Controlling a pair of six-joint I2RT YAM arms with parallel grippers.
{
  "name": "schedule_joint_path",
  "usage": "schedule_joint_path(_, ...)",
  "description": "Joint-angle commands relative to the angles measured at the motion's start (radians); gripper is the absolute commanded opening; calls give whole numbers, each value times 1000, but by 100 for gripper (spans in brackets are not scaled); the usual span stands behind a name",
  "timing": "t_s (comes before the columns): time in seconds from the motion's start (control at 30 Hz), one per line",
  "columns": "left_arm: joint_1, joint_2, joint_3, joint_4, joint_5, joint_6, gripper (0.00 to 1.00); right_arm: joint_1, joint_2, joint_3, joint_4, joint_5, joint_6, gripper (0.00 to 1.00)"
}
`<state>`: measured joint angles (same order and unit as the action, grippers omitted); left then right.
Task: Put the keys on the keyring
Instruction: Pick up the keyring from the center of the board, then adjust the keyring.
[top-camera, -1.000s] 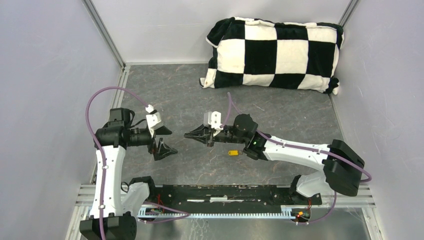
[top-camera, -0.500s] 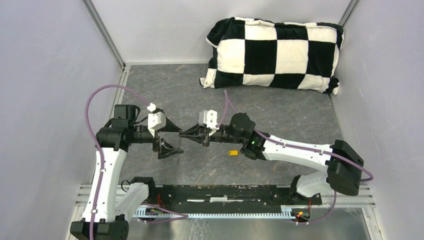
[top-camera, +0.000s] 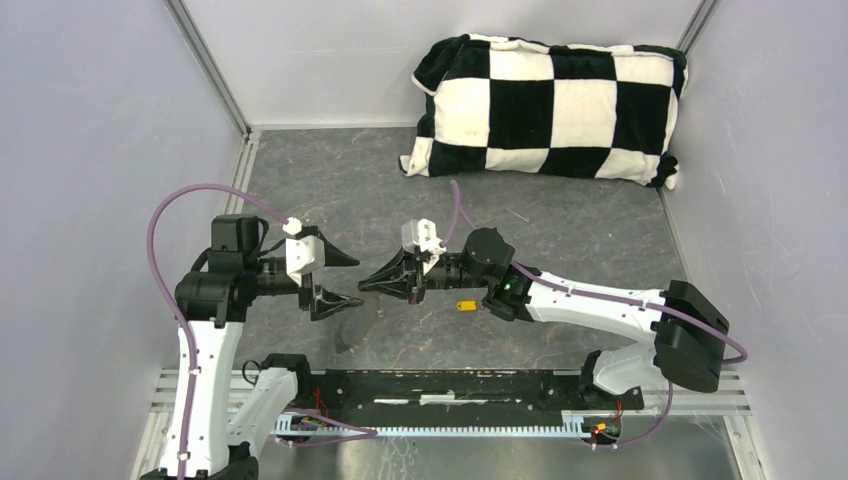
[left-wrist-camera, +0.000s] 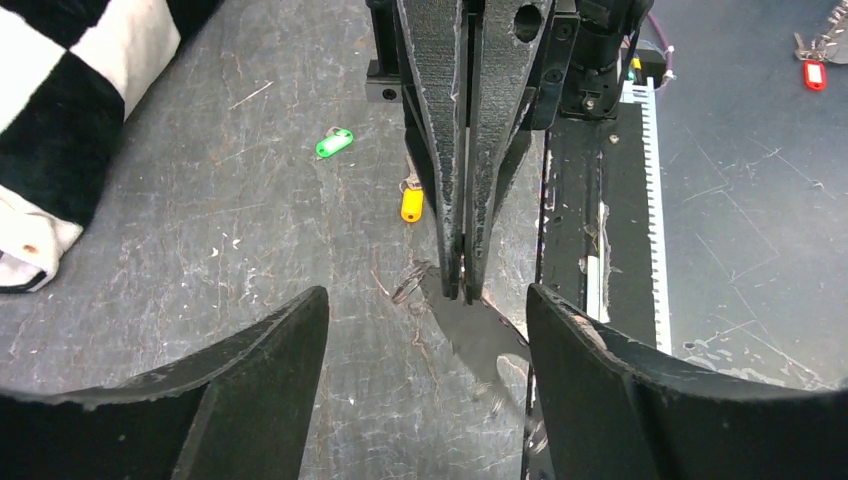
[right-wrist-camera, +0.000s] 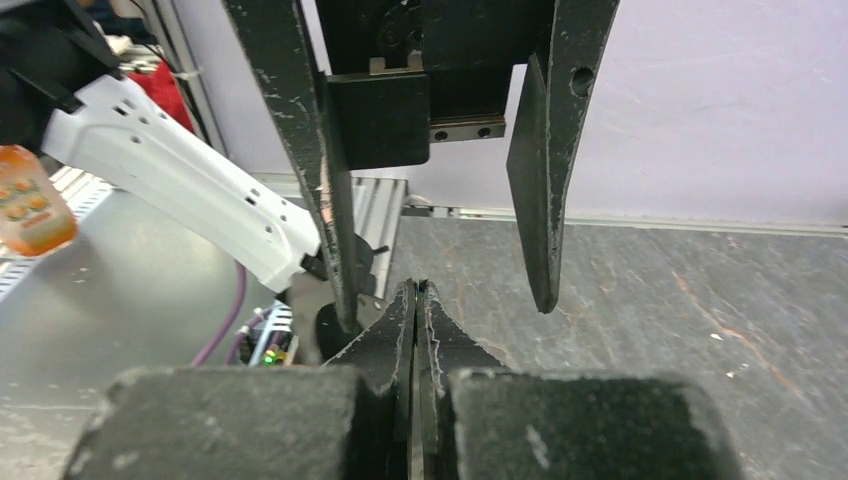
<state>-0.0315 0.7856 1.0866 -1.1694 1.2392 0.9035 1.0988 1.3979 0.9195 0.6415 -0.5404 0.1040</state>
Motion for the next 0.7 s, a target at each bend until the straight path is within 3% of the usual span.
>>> schedule_joint_path(0.0, -3, 1, 63, -51, 27, 38, 77, -6, -59, -20, 143, -72, 123, 0)
schedule_joint_path(0.5, -3, 4, 154, -139, -23, 98, 66, -20, -108, -49, 130, -101, 144, 0)
schedule_joint_path(0.67, -2, 14, 210, -88, -1, -5, 66, -20, -112, -29, 45, -98, 83, 0)
